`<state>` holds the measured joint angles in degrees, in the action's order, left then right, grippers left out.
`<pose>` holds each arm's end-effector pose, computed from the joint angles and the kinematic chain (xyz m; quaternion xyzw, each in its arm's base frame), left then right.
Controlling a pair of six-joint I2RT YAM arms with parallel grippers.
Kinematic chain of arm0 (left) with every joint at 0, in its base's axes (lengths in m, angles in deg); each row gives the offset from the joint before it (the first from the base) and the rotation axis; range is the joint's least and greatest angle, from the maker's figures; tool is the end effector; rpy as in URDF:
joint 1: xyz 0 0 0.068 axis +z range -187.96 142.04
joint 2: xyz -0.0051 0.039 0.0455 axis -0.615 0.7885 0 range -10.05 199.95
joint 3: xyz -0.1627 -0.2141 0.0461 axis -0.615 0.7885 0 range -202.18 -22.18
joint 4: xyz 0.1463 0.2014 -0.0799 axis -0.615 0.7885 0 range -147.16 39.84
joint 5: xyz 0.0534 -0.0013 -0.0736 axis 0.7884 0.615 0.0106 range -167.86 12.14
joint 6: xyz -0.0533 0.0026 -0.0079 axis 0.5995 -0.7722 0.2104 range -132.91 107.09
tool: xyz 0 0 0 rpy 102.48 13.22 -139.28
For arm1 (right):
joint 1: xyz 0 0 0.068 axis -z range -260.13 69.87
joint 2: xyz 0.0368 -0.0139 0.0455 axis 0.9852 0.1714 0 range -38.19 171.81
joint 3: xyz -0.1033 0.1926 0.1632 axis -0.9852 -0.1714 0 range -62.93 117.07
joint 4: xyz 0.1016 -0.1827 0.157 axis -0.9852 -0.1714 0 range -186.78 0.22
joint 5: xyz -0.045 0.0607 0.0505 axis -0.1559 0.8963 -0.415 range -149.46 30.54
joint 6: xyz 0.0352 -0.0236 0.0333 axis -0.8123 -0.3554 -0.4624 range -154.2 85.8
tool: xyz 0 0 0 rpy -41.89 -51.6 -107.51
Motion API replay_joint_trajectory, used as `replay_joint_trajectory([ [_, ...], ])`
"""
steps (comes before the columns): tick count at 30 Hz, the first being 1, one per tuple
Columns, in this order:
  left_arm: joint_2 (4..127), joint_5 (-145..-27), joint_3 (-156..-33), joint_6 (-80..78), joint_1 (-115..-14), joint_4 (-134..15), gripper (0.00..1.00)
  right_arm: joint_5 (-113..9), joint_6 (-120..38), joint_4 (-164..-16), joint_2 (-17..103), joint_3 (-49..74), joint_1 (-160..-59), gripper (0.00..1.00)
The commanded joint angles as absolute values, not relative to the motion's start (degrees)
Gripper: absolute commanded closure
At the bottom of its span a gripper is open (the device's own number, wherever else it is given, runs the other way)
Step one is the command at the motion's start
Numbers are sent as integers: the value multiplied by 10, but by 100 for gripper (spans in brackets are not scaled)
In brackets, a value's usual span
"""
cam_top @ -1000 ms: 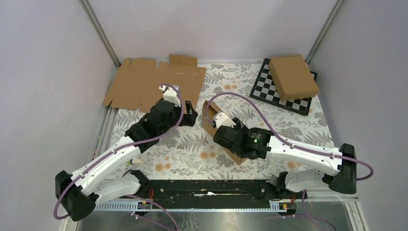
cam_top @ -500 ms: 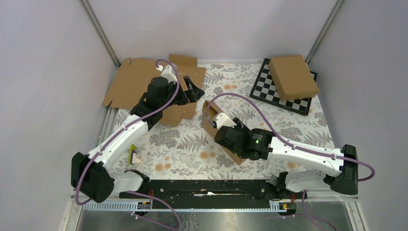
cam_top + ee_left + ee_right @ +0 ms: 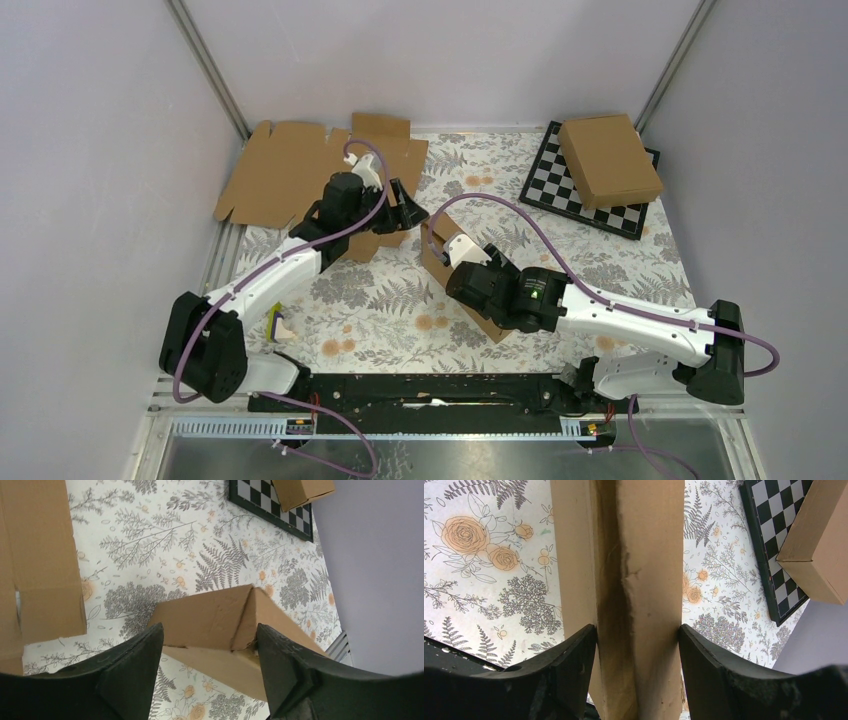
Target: Fold the paper box
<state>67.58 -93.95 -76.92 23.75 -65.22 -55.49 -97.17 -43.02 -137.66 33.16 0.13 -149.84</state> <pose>0.2719 -0.1511 0.2864 0.0072 0.8364 -0.3833 0.3917 0.1050 0.2208 0.3028 -0.3777 0.8282 -0.0652 0.4089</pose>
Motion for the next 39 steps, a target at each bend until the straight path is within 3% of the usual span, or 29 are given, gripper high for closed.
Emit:
replay_joint_trajectory([
  [1,653,-939,-704,223,-643,-591,32,-944,-438,-1387,345,-10,-1498,35],
  [5,648,-935,-664,227,-643,-609,35,-944,-440,-1386,346,-13,-1499,32],
  [13,652,-935,-658,225,-643,-616,38,-911,-447,-1383,325,5,-1498,1],
  [27,644,-924,-654,220,-643,-612,39,-887,-489,-1430,227,90,-1479,0],
  [28,644,-926,-653,220,-644,-613,39,-876,-493,-1439,221,96,-1474,3],
  [30,644,-927,-652,222,-644,-615,40,-854,-507,-1456,209,105,-1467,17],
  [33,641,-928,-651,220,-644,-615,40,-831,-534,-1481,192,106,-1462,71],
  [34,640,-927,-651,219,-644,-615,40,-821,-537,-1485,184,99,-1461,81],
  [37,640,-927,-651,216,-644,-615,40,-805,-550,-1483,167,72,-1461,98],
  [39,640,-928,-651,216,-644,-615,40,-801,-558,-1485,165,47,-1461,100],
])
